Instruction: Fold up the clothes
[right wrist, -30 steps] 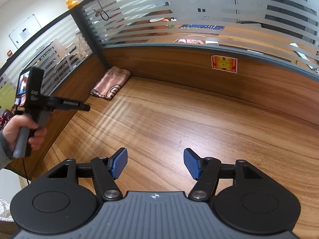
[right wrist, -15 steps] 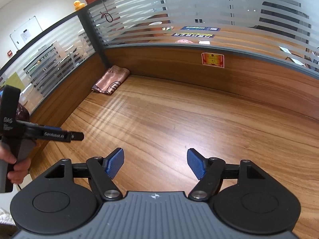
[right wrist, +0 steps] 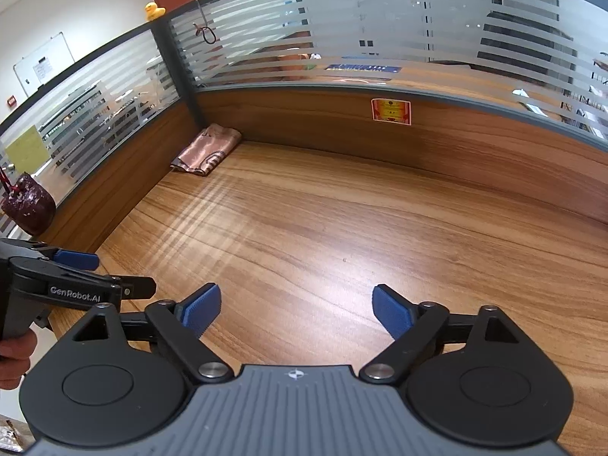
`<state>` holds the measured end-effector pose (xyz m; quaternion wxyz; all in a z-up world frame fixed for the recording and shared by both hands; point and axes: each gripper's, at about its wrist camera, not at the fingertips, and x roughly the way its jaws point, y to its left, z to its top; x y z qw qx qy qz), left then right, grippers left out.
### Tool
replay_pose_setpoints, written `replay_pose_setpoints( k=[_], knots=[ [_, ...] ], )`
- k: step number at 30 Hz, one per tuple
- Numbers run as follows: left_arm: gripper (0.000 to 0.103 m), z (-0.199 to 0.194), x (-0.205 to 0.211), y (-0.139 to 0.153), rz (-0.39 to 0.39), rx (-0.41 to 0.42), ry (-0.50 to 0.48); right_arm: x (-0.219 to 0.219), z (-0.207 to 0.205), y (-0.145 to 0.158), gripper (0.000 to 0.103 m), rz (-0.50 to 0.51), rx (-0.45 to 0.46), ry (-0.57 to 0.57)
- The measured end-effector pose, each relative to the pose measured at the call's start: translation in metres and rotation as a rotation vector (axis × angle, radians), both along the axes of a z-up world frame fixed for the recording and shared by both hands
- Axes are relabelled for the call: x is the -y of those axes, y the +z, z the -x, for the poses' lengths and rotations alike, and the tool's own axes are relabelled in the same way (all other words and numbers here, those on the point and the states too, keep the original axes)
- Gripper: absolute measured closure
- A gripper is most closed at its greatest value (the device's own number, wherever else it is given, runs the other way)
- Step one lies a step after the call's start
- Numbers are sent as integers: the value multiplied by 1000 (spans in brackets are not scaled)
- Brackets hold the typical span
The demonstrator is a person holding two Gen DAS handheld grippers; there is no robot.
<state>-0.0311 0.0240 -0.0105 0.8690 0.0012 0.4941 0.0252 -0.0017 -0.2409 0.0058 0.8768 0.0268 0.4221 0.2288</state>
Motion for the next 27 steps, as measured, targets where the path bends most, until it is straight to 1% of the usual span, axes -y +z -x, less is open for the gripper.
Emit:
replay_pose_setpoints(
  k=[8, 16, 27],
  knots=[
    [1, 16, -2, -2, 21, -20, 16, -12, 12, -3, 8, 20, -1, 34],
    [1, 21, -14, 1, 23, -3, 52, -26, 17, 0, 8, 37, 12, 73],
    [1, 29, -16, 5, 13, 16, 39, -35, 26, 1, 8, 50, 11, 89]
  ],
)
